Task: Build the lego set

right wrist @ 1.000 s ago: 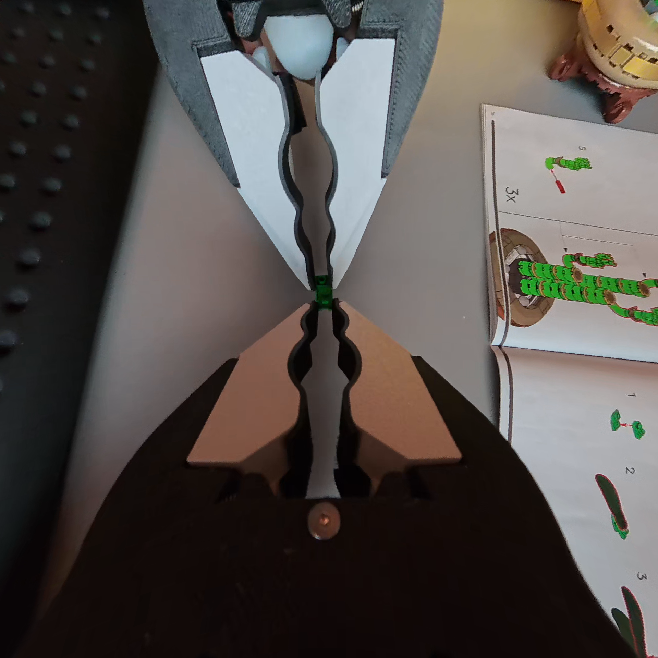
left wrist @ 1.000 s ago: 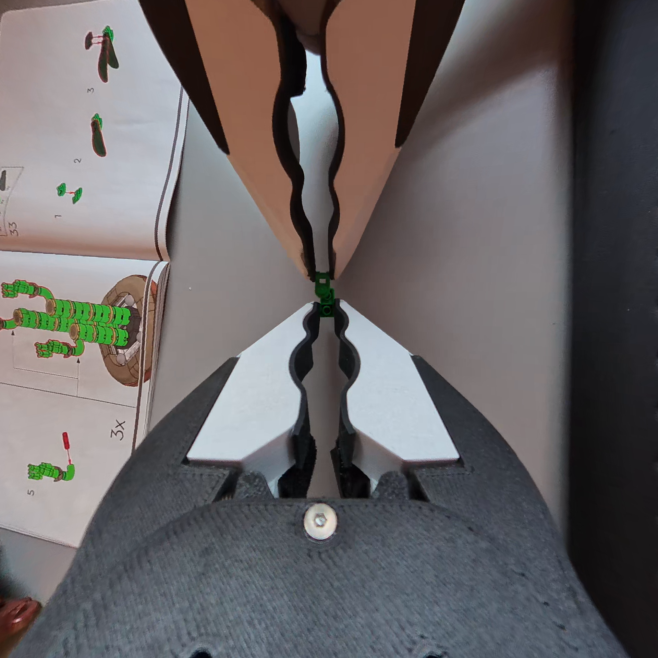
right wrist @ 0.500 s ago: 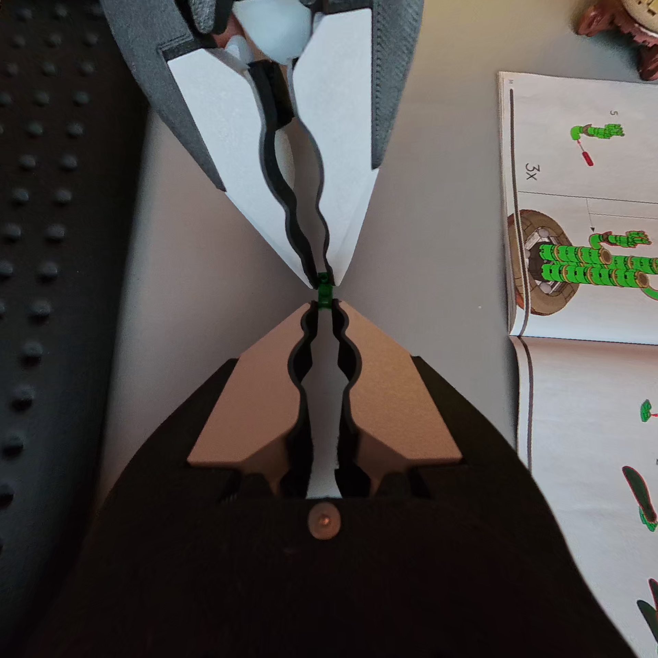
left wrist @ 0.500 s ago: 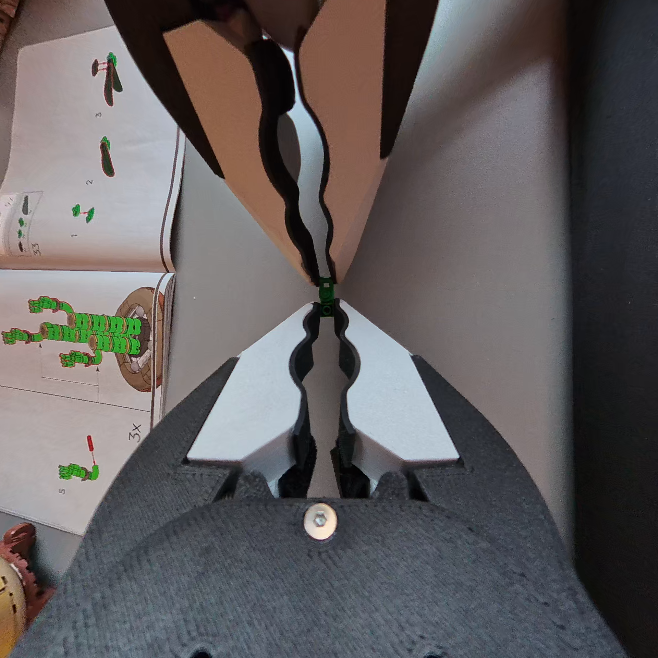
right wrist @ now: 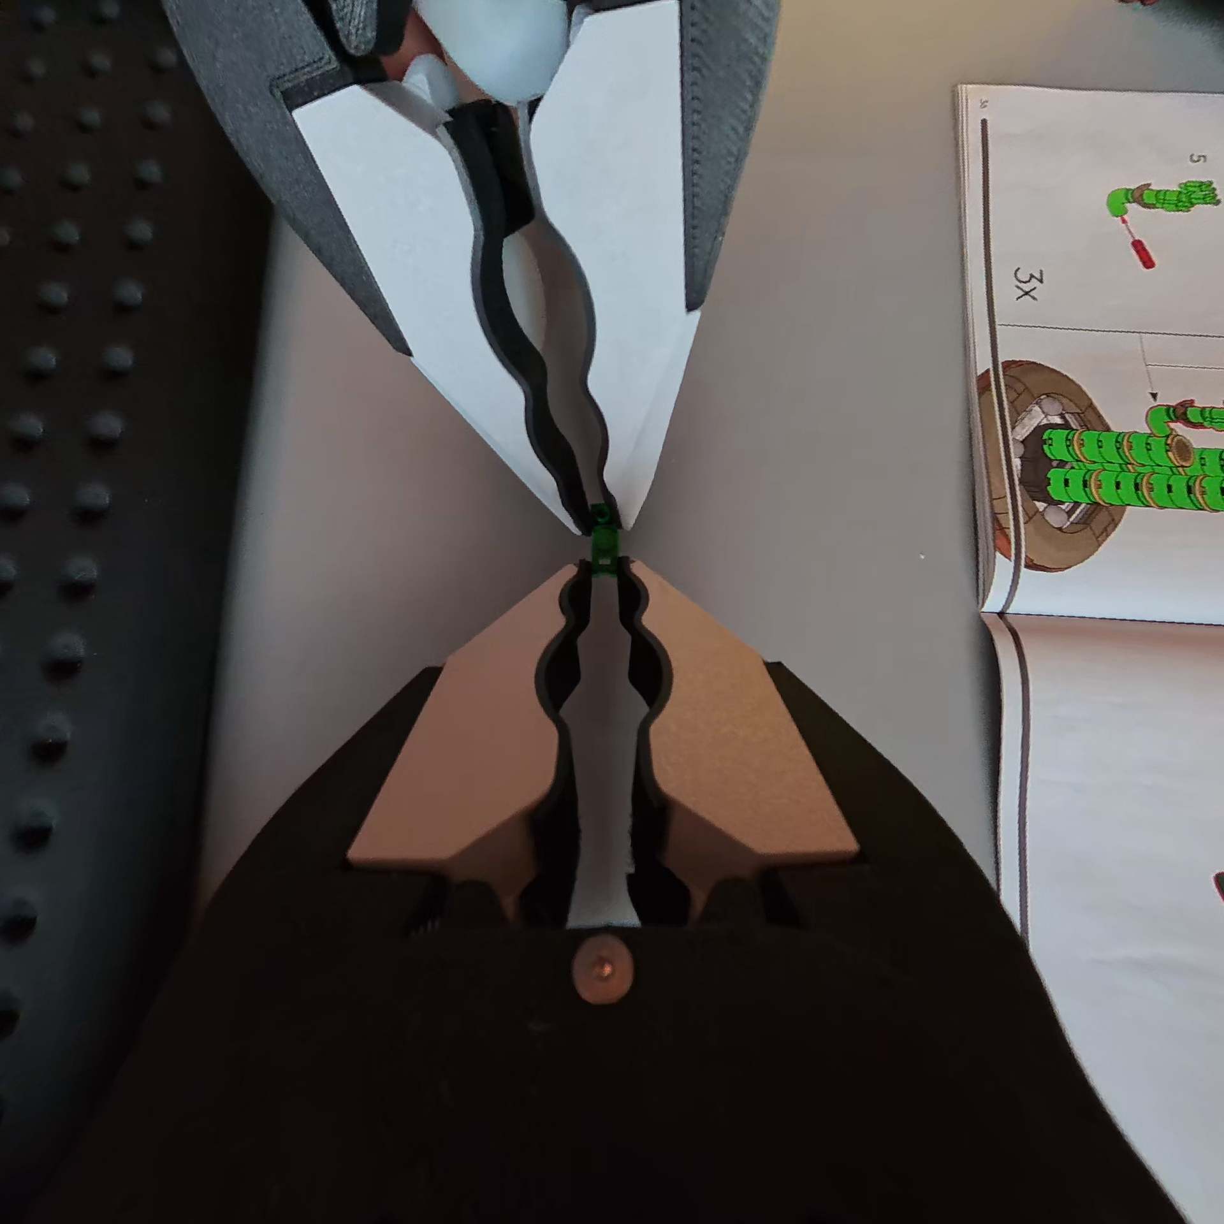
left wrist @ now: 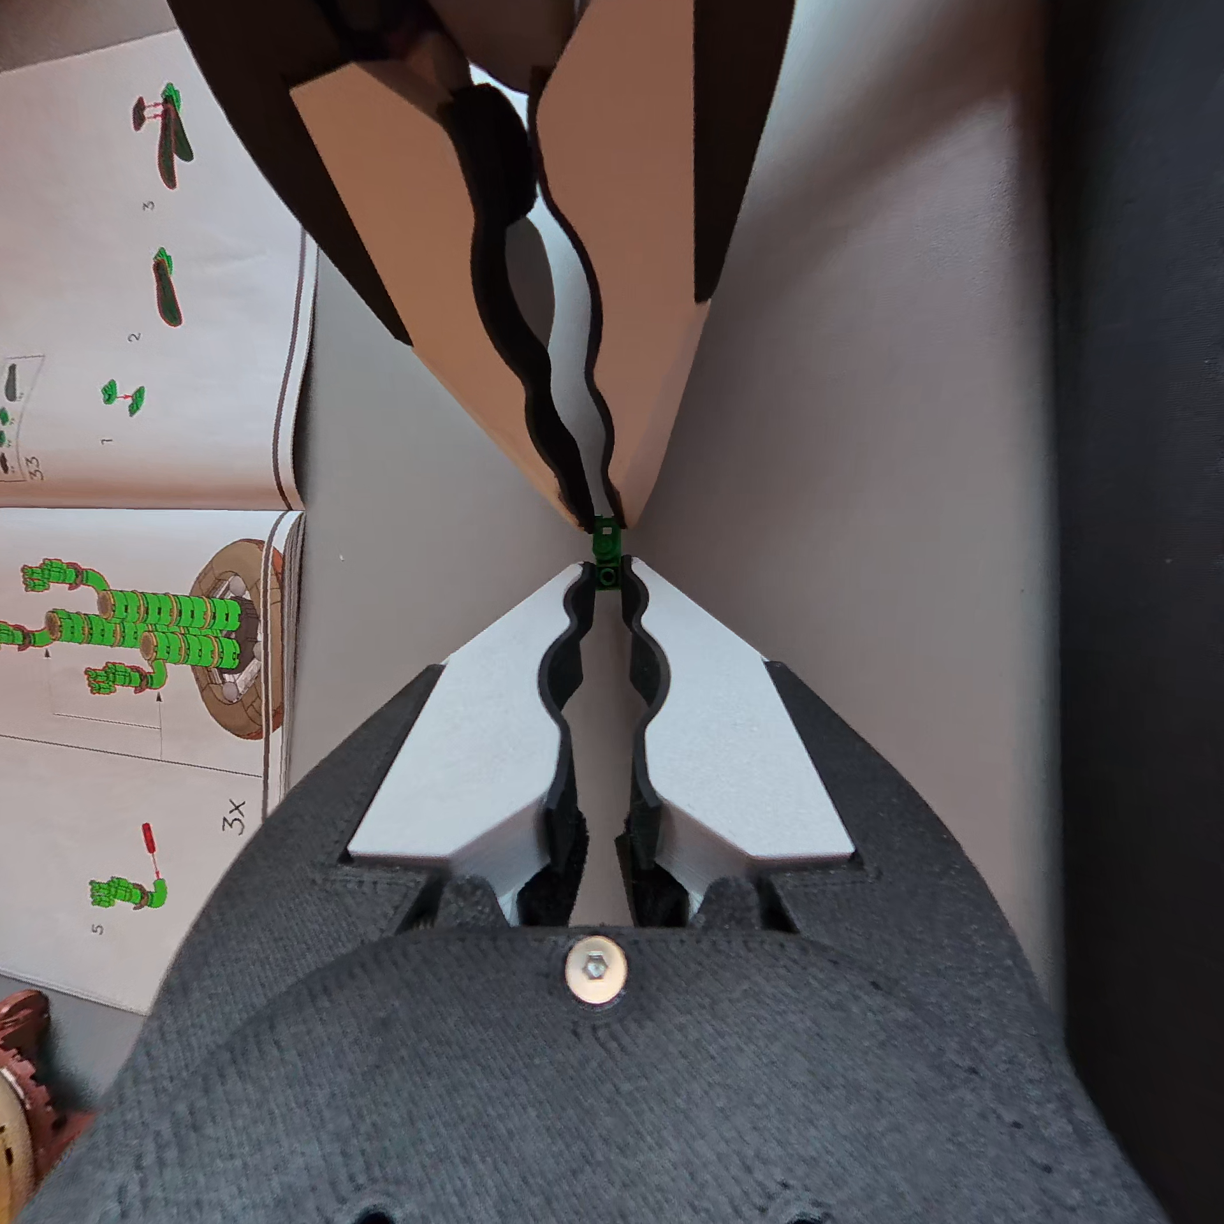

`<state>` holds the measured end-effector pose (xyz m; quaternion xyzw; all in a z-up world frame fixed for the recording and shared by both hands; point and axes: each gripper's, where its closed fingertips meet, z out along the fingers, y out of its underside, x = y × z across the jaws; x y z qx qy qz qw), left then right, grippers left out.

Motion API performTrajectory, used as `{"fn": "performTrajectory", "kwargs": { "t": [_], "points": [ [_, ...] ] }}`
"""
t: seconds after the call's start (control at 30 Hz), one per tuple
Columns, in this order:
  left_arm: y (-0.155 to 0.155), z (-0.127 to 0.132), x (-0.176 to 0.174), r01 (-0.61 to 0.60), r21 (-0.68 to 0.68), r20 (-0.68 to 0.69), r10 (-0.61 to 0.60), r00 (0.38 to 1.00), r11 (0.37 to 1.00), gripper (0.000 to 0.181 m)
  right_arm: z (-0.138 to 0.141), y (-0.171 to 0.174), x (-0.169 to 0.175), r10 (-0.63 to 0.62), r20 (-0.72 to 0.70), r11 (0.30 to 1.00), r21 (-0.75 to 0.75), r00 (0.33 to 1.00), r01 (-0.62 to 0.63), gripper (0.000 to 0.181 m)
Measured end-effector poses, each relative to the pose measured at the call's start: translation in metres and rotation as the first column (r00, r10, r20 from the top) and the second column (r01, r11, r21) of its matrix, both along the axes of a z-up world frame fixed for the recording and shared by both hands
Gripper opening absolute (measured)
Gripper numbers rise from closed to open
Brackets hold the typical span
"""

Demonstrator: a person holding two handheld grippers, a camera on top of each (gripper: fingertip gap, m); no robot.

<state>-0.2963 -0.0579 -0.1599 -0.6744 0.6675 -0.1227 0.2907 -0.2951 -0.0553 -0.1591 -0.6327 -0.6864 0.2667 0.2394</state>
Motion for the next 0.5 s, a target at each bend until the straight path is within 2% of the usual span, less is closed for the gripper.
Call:
{"fn": "performTrajectory", "kwargs": {
  "t": [0.03, 0.5],
  "points": [
    [0.0, -0.0005, 0.0002, 0.003, 0.007, -0.003, -0.003, 1.0, 1.0, 0.006, -0.0004, 0.0, 0.0002, 0.002, 0.001, 1.0, 0.003, 1.0, -0.002, 0.007],
    [0.0007, -0.003, 0.0003, 0.002, 0.003, -0.004, -0.002, 1.0, 1.0, 0.006, -0.0035, 0.0007, -0.0006, 0.025, -0.004, 0.998, 0.058, 1.0, -0.025, 0.007]
  ]
}}
